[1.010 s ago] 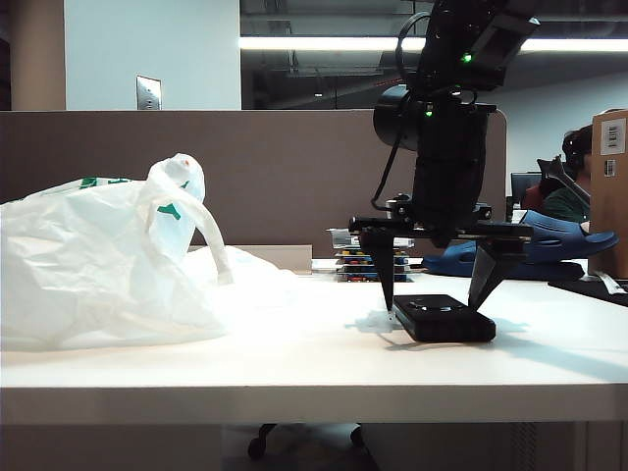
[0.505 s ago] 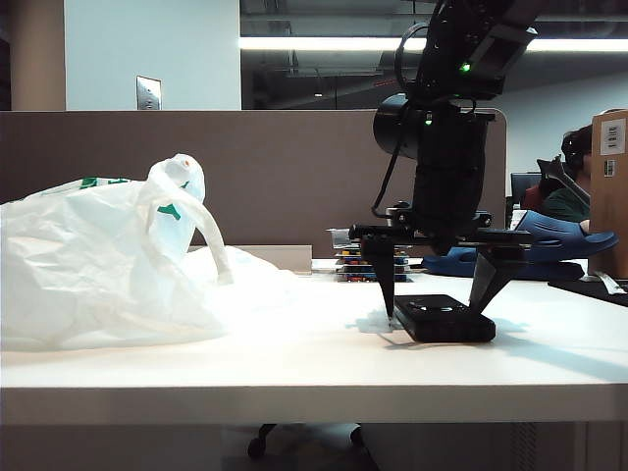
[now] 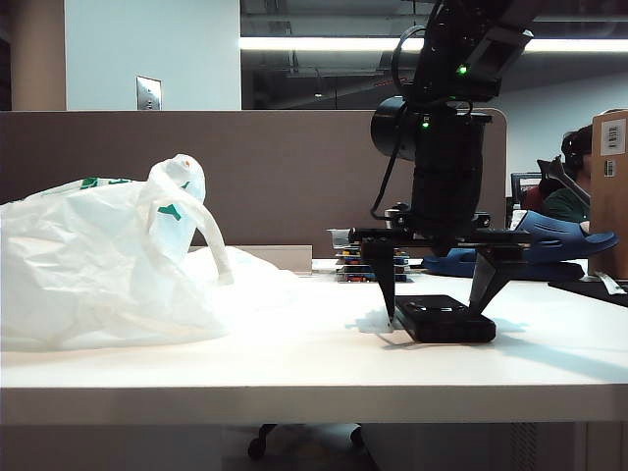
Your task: Put the power bank into the bag.
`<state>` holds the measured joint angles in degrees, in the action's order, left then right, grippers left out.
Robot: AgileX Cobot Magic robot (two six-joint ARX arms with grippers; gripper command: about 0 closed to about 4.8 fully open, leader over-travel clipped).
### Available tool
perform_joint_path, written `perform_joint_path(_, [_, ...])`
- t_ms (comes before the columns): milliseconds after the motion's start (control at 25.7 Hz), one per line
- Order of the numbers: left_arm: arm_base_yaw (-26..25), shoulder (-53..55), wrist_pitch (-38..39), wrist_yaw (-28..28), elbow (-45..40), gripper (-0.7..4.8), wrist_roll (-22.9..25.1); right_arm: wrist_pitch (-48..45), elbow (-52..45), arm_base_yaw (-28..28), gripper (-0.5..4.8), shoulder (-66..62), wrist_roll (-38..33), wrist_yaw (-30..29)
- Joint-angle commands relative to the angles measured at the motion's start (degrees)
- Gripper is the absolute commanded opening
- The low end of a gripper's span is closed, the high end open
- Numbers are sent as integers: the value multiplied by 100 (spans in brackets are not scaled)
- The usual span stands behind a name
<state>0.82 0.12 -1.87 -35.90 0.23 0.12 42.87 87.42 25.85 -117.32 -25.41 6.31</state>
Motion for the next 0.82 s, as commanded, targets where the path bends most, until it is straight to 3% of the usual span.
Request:
perform_joint_path(39, [-9,0,-57,-33,31,-5,-15,240,-59,-11,448,-90,-9,22])
perform_joint_path(78, [-9,0,-55,-33,31,-6,-15,254,-59,-11,447,-90,-11,22])
perform_joint_path(194, [-9,0,-57,-33,31,-5,-15,284,-59,-11,359,-90,-11,20])
perform_joint_path(505, [-9,0,-57,-33,31,-5,-17,402,-59,-11,352,-90,-13,2])
perform_joint_path(583, [-9,0,-66,-33,31,-5,-15,422,-59,-11,278,-87,-13,2])
perform_joint_path(816, [-9,0,-234,-35,42,-5,-15,468,-44,-11,268,-68,-11,7])
